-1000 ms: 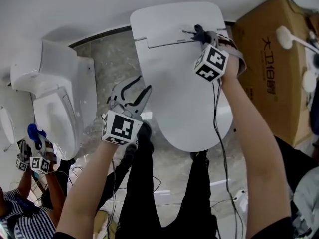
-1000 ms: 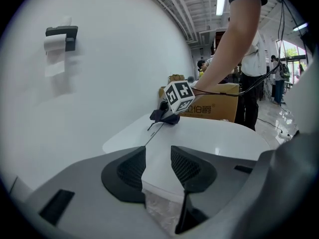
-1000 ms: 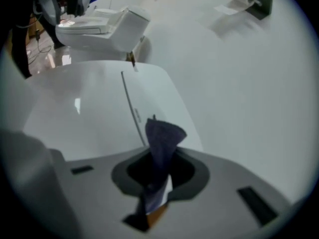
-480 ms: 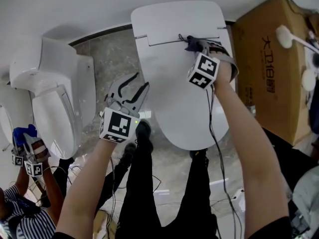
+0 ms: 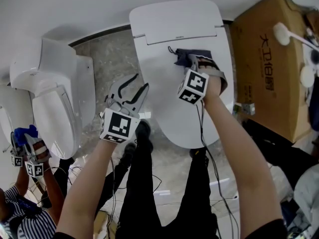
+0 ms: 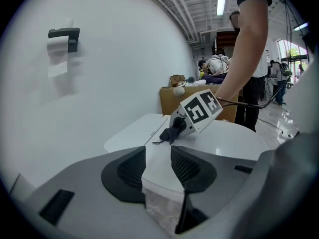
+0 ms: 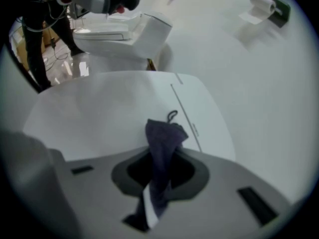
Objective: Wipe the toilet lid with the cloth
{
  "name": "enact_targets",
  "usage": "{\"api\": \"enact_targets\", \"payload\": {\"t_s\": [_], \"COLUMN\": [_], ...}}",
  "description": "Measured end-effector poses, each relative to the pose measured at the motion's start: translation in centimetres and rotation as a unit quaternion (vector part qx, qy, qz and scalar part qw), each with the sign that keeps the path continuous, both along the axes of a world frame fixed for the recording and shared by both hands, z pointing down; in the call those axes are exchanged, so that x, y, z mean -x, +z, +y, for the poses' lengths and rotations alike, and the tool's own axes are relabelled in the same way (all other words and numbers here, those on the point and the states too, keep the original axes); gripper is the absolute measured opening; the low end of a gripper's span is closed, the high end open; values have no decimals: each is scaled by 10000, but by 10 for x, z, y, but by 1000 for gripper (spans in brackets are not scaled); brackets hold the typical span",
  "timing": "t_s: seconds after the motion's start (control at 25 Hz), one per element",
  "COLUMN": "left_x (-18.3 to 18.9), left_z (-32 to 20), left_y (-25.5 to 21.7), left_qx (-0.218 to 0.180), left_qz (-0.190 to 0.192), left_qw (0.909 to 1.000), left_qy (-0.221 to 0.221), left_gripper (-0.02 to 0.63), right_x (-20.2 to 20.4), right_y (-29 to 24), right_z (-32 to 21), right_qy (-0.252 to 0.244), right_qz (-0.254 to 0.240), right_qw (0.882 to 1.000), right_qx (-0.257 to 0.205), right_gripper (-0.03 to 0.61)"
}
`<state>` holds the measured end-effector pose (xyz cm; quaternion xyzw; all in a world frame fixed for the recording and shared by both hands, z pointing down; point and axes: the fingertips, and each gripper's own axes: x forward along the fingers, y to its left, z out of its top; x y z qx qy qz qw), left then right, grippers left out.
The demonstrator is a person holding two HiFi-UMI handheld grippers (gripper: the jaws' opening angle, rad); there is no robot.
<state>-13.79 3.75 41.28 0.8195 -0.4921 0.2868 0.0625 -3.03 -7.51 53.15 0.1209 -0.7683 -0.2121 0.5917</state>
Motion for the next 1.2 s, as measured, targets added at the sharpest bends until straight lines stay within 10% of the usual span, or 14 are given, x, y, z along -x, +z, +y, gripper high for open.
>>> {"api": "enact_targets", "payload": {"t_s": [1.2], "left_x": [1], "left_z": [8], "left_y": [3], "left_qx": [24], "left_qz": [29], "left_qw": [10000], "left_qy": [-82], "left_gripper": [166], "right_x": [30], "right_y": [6], "right_z": [141], "right_qy": [-316], "right_qz": [-314], "right_qw": [9974], "right_qx": [568], "right_gripper": [67]}}
